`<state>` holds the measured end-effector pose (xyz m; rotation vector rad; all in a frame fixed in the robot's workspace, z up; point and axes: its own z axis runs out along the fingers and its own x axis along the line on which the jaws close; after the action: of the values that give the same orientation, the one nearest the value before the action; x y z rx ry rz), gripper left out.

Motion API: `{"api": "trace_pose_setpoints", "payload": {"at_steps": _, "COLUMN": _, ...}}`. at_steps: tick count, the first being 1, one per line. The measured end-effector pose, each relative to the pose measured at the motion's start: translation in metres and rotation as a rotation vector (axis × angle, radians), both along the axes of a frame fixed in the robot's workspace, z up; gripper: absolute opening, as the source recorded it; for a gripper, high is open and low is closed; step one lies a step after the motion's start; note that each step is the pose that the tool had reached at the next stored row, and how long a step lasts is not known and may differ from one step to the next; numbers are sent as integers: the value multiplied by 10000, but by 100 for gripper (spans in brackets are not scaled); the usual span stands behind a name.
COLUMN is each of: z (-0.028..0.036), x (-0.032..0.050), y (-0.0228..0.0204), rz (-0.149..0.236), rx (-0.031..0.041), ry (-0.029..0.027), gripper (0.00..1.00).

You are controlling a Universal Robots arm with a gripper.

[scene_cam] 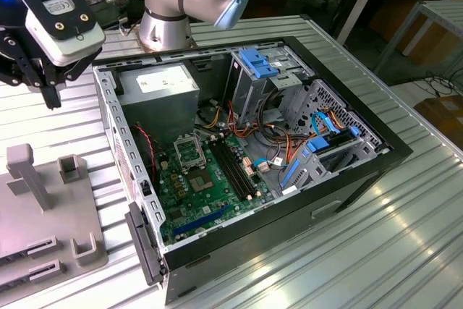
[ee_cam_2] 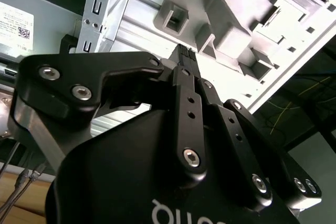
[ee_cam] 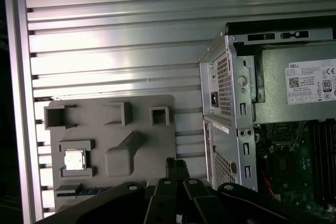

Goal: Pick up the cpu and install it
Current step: 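Reach for the cpu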

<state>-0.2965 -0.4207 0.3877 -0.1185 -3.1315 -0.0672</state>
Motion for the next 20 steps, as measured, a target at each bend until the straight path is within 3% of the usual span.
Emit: {"api": "trace_pose_setpoints", "payload": {"at_steps": 20, "z": -4, "x": -141, "y": -14, "rz": 1, "rx": 1, "ry": 10, "gripper": 11}}
